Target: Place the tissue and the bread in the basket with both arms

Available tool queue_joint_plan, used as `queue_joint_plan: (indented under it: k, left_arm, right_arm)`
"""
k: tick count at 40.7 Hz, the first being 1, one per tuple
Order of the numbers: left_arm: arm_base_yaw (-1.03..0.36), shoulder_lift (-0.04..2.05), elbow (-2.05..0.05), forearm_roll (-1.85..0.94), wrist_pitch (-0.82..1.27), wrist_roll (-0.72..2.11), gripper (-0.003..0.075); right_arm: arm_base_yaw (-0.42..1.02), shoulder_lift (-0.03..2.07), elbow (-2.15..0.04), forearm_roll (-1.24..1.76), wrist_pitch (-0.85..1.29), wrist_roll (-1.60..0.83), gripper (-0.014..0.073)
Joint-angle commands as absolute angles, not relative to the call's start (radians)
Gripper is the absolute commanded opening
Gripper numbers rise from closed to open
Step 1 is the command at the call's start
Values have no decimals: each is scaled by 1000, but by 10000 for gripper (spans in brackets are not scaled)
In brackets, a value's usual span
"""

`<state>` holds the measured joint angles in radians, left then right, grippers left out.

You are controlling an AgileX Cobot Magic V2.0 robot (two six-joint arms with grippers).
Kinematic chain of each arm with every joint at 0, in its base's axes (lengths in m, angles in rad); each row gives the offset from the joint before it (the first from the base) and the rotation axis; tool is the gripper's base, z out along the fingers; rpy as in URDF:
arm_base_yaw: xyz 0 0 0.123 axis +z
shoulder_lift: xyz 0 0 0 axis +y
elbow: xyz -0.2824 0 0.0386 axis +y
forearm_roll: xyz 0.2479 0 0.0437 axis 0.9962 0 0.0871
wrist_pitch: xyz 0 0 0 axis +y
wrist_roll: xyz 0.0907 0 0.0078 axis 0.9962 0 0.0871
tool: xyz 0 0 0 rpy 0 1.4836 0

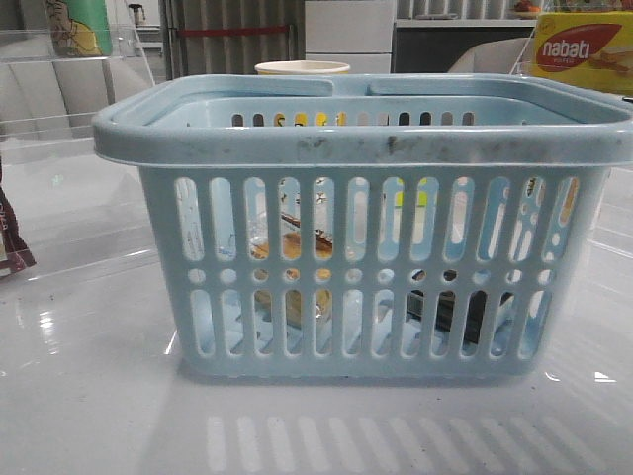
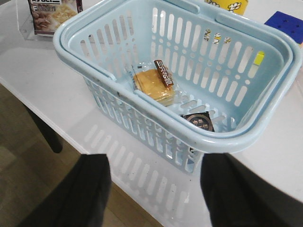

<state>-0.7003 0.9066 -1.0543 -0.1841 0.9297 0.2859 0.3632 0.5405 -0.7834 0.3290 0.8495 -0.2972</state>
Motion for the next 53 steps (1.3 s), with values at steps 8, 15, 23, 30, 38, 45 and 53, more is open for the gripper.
queue_joint_plan:
  k: [8, 15, 23, 30, 38, 45, 53]
  left_arm:
    - [-702, 698, -878, -192, 843, 283, 414]
    - [-702, 655, -810, -143, 820, 255, 398]
    - [-702, 655, -789, -133, 771, 248, 340]
    - [-702, 655, -788, -133, 740, 248, 282]
    - [-702, 655, -786, -133, 740, 237, 160]
    - [-702, 655, -786, -133, 740, 222, 93]
    - [-702, 655, -786, -143, 740, 222, 93]
  right_arm:
    - [361, 542, -809, 346, 784, -305, 519]
    - [361, 542, -809, 324, 787, -305, 519]
    - [361, 542, -808, 248, 808, -305, 519]
    - [361, 547, -804, 237, 833, -305, 461]
    - [361, 547, -804, 237, 859, -305, 202]
    - [361, 547, -804, 238, 859, -305, 50]
    - [361, 547, -804, 238, 855, -305, 57]
